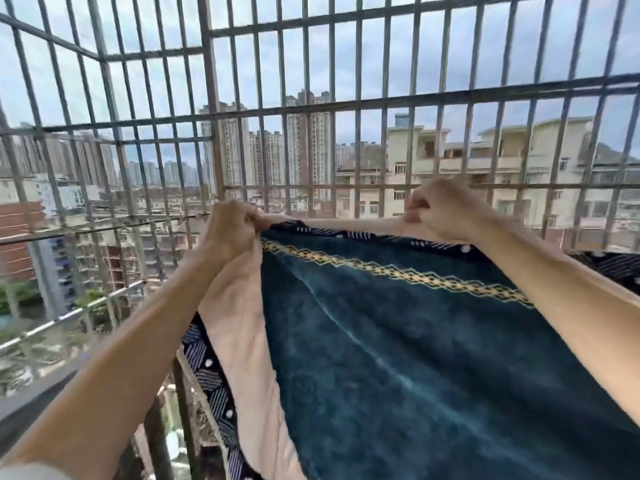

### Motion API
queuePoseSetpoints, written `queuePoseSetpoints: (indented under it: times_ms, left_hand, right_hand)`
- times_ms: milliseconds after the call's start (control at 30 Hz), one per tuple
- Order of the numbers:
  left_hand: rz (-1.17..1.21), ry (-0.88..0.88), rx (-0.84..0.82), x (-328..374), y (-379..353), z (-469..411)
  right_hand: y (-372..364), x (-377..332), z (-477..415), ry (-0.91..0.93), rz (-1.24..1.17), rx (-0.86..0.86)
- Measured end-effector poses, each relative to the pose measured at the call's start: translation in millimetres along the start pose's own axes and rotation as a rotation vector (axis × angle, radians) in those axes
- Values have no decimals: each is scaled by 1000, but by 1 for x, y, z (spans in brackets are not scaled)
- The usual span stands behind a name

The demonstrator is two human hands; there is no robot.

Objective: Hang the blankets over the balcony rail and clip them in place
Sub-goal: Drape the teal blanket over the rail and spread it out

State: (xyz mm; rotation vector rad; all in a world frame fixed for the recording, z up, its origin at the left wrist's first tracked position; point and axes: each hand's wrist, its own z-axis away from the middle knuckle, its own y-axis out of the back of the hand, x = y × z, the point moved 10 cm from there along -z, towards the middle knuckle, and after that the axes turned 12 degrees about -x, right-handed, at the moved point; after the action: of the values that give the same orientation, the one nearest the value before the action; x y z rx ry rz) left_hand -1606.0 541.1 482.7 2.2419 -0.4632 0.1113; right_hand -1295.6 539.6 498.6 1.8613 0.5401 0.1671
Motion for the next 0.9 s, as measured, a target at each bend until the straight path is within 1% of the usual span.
queuePoseSetpoints:
  times_ms: [67, 100, 133, 167, 200, 233, 333, 433, 500, 600, 700, 800, 900]
  left_hand:
    - [73, 153, -344, -27, -67, 5]
    - [95, 203, -548, -35, -97, 11]
    - [95, 229, -746, -39, -120, 18]
    - [82, 244, -887, -41, -132, 24]
    - [72, 254, -949, -44, -137, 26]
    - [91, 262, -961, -45, -137, 27]
    - [133, 244, -931, -43, -129, 28]
    - [71, 200, -785, -25, -104, 23]
    - [107, 110, -689, 7, -86, 19]
    - [163, -101, -586, 91, -70, 25]
    - [168, -301, -531, 192, -70, 45]
    - [199, -425, -526, 292, -86, 69]
    - [243, -552, -551, 392, -110, 91]
  right_hand:
    - [-52, 14, 15, -26, -6, -280]
    - [-69, 19, 26, -21, -7, -368]
    - [-77, 22, 37, -7, -5, -412]
    - [-77, 26, 49, 0, -14, -420]
    - [-73, 31, 61, -2, -42, -409]
    - [-67, 35, 75, -7, -79, -391]
    - [-51, 48, 115, -19, -156, -353]
    - [-37, 64, 144, -26, -181, -253]
    - [-27, 72, 154, -31, -168, -154]
    - [-15, 85, 174, -35, -121, -82]
    - [-2, 105, 206, -42, -62, -29]
    - [19, 141, 253, -103, -55, 14]
    - [43, 189, 315, -208, -81, 36]
